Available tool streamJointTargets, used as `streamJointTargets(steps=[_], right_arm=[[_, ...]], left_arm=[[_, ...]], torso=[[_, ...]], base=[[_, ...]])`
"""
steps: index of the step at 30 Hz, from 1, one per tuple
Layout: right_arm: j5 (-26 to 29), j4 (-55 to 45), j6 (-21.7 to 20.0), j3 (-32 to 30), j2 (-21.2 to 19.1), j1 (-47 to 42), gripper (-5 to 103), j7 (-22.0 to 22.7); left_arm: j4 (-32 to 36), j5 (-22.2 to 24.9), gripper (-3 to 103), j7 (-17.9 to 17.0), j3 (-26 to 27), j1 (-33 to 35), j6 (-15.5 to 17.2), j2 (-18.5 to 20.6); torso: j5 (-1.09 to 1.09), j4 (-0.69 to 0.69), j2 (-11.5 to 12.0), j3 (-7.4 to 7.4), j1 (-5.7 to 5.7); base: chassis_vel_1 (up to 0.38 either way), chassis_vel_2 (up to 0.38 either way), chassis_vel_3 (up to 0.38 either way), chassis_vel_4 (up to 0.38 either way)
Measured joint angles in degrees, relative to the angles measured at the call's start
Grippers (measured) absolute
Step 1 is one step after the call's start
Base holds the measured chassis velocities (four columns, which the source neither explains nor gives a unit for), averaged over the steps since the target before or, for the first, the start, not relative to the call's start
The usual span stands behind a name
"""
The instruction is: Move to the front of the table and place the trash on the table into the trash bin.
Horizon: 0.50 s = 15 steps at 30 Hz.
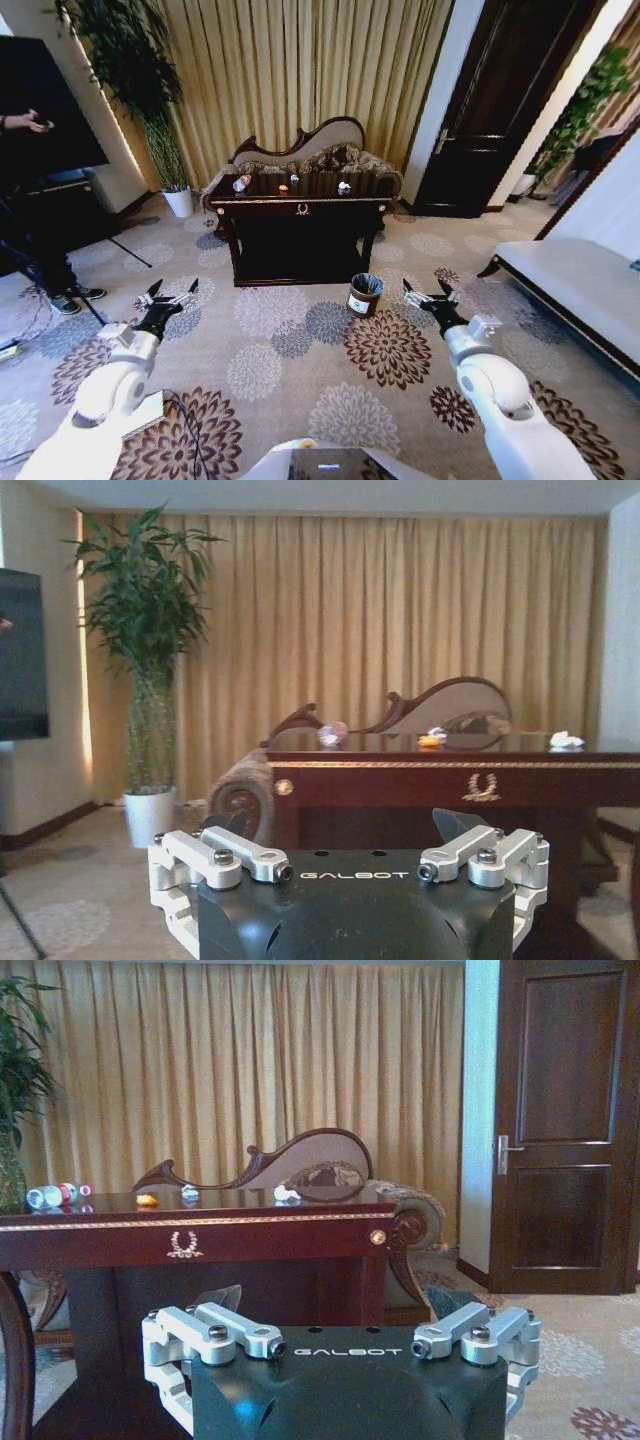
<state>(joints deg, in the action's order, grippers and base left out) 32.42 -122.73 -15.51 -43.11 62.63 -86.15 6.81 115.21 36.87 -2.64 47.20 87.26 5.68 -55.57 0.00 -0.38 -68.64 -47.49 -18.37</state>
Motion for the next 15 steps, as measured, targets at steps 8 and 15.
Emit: streamJointTargets(steps=[8,15], right_arm=[[1.65,1.13,1.13,-1.33,-2.48,0.04,100,0.00],[1.16,3.21,1.97,-2.86,-3.51,0.68,100,0.00]], left_arm=[[-1.27,-0.24,100,-0.20,1.88,0.31,-0.86,1.63],[-1.52,-1.20,100,-0.40,2.27,0.32,-1.23,1.76]], torso=[[0.00,0.00,0.00,0.00,0.00],[0.01,0.00,0.00,0.00,0.00]], base=[[0.000,0.000,0.000,0.000],[0.000,0.000,0.000,0.000]])
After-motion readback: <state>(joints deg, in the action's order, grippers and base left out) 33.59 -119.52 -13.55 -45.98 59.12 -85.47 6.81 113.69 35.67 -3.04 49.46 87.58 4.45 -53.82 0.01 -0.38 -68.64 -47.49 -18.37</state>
